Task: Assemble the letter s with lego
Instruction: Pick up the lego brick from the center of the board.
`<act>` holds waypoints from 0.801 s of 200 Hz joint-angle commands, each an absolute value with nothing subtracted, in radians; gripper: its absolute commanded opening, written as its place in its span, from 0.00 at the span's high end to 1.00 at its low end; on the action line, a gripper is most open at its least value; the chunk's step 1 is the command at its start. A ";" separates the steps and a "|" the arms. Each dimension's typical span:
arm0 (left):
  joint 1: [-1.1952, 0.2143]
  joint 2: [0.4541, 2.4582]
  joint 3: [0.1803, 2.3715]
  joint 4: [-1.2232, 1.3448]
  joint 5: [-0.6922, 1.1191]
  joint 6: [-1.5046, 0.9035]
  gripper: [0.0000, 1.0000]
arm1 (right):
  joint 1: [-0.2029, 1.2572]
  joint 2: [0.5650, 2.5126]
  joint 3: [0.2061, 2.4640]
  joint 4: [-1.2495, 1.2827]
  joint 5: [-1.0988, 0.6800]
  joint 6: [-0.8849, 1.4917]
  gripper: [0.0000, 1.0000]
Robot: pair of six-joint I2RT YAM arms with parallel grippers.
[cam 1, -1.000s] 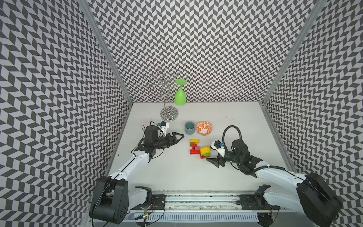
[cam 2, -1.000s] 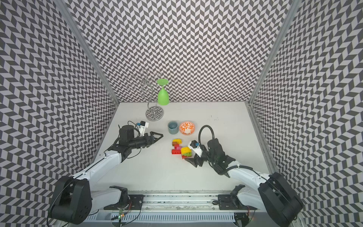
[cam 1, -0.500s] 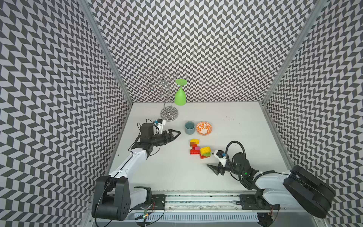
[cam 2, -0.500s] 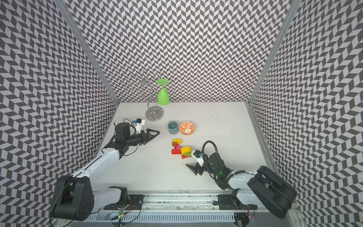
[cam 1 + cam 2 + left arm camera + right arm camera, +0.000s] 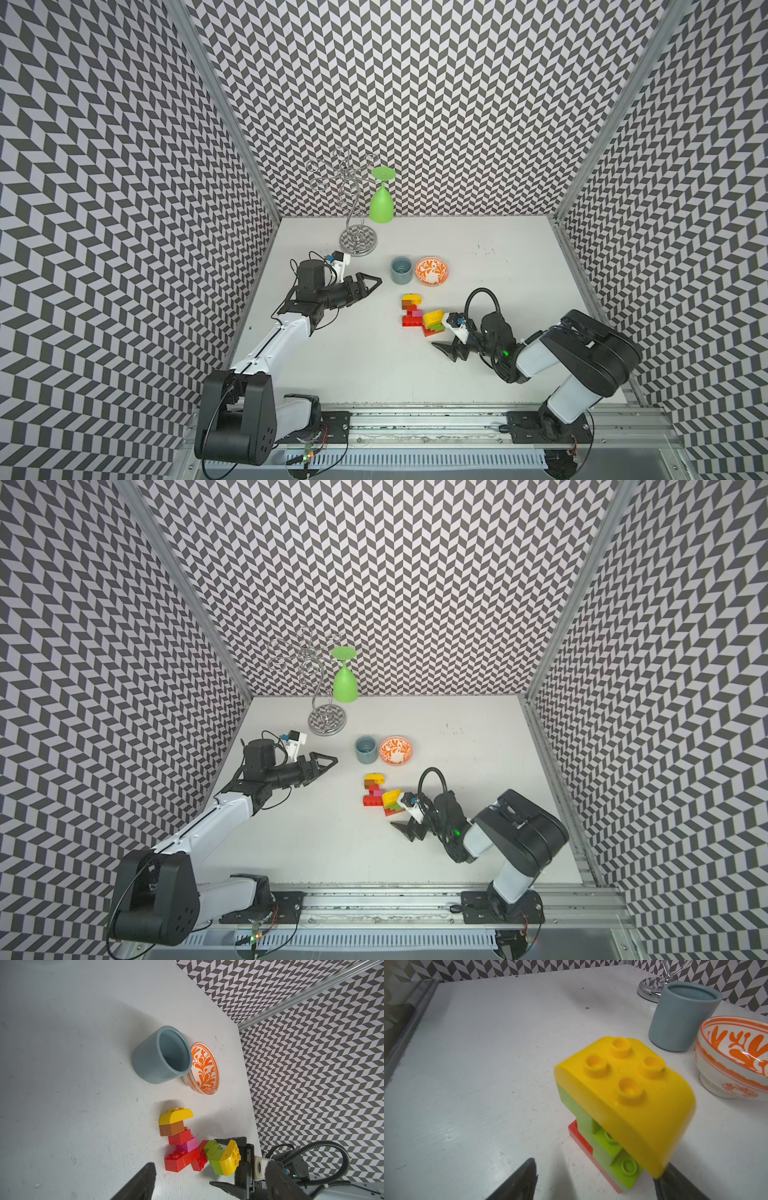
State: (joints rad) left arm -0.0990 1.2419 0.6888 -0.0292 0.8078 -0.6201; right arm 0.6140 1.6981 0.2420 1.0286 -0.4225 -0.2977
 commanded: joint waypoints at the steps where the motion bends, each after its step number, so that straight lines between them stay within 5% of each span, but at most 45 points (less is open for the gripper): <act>1: -0.093 1.243 0.726 -0.035 0.814 -0.603 0.16 | 0.598 1.737 0.265 1.163 -0.484 -0.331 0.12; 60: -0.093 1.245 0.726 -0.030 0.816 -0.600 0.17 | 0.597 1.813 0.235 1.273 -0.615 -0.320 0.12; 114: -0.093 1.246 0.715 -0.014 0.825 -0.601 0.17 | 0.616 1.763 0.142 1.290 -0.624 -0.271 0.26; 160: -0.091 1.247 0.718 -0.012 0.831 -0.603 0.18 | 0.617 1.806 0.177 1.320 -0.522 -0.240 0.20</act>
State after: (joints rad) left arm -0.0975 1.2427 0.7017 -0.0296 0.8104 -0.6189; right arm 0.6132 1.7874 0.1486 1.2144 -0.5758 -0.2638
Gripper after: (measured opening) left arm 0.822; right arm 0.789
